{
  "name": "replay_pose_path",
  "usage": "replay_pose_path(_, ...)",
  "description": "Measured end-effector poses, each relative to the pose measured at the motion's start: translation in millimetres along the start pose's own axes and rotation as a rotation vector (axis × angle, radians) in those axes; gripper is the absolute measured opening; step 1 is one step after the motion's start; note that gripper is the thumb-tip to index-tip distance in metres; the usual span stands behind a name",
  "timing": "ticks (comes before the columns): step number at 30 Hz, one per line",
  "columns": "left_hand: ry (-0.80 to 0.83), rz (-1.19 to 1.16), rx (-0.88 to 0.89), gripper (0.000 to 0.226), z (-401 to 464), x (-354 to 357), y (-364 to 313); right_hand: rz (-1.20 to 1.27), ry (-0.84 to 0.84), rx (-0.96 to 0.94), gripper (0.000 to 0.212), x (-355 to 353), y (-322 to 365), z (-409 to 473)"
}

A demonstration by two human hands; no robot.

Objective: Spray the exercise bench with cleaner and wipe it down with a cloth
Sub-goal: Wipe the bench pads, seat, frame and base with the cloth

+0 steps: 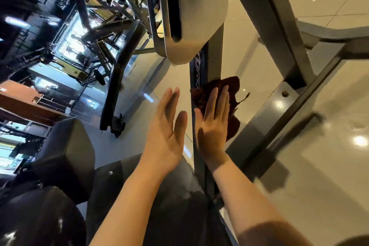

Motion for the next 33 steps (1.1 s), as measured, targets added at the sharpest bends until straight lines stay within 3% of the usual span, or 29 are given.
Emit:
replay_pose_path(4,0.073,0.193,0.097,0.057,-4,6,-2,-0.143,0.163,-0.017,0.067,-2,-12,-56)
replay_pose_path(8,0.113,0.177,0.092,0.062,-11,2,7,-0.203,0.08,-0.218,0.055,-4,0,-18)
replay_pose_path(12,0.151,0.221,0.075,0.045,-19,-2,18,0.006,-0.06,-0.061,0.057,-4,20,61)
replay_pose_path(15,0.145,0.296,0.026,0.05,-13,-5,25,-0.046,-0.045,-0.112,0.06,-14,30,58)
replay_pose_path(17,0.13,0.306,-0.029,0.053,-6,-6,29,-0.146,0.062,-0.234,0.054,-22,31,33)
replay_pose_path(19,0.112,0.288,-0.08,0.052,1,-6,32,-0.338,0.342,-0.311,0.044,-24,25,6)
replay_pose_path(21,0.106,0.295,-0.105,0.051,4,-5,35,-0.458,0.521,-0.259,0.06,-29,17,-8)
replay_pose_path(25,0.056,0.312,-0.086,0.049,5,-2,44,-0.294,0.484,-0.242,0.06,-49,19,0)
replay_pose_path(27,-0.023,0.225,-0.132,0.044,4,4,51,-0.268,0.563,-0.192,0.058,-66,23,13)
replay_pose_path(29,-0.096,0.08,-0.202,0.041,0,18,60,-0.326,0.765,-0.163,0.058,-80,25,27)
replay_pose_path(31,-0.154,-0.082,-0.31,0.042,-3,38,69,-0.375,0.782,-0.198,0.054,-87,24,45)
replay_pose_path(33,-0.222,-0.288,-0.44,0.045,0,55,74,-0.347,0.695,-0.284,0.049,-85,28,64)
Point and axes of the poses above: each hand's wrist, its own z-axis towards the middle knuckle, its own x-axis out of the palm, y = z × x, the point moved 2 cm from there along z, towards the middle knuckle, and after that the axes turned 2 degrees about -y, right-handed, at the moved point
